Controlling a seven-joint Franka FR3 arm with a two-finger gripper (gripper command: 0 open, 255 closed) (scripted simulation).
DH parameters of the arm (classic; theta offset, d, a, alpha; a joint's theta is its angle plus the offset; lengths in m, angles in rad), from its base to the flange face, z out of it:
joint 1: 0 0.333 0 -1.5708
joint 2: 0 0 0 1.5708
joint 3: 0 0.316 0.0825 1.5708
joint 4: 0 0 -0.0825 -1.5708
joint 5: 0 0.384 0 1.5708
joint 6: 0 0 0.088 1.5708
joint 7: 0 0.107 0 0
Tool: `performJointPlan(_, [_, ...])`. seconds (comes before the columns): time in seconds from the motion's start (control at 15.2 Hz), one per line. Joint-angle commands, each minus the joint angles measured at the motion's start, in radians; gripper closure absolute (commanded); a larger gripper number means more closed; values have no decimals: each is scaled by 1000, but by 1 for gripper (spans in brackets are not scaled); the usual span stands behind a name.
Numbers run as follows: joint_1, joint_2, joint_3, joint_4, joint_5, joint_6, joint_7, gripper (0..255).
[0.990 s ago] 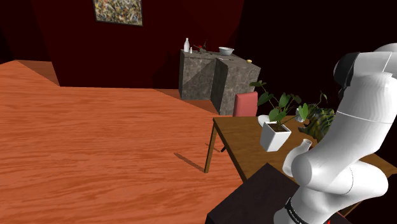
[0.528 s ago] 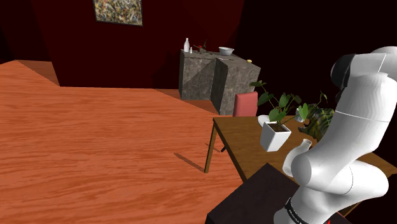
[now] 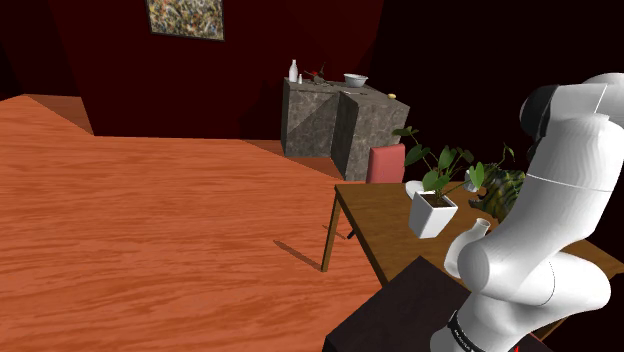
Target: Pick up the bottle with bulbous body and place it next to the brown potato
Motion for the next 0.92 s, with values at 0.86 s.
performJointPlan(0.86, [26, -80, -35, 52, -85, -102, 57, 0])
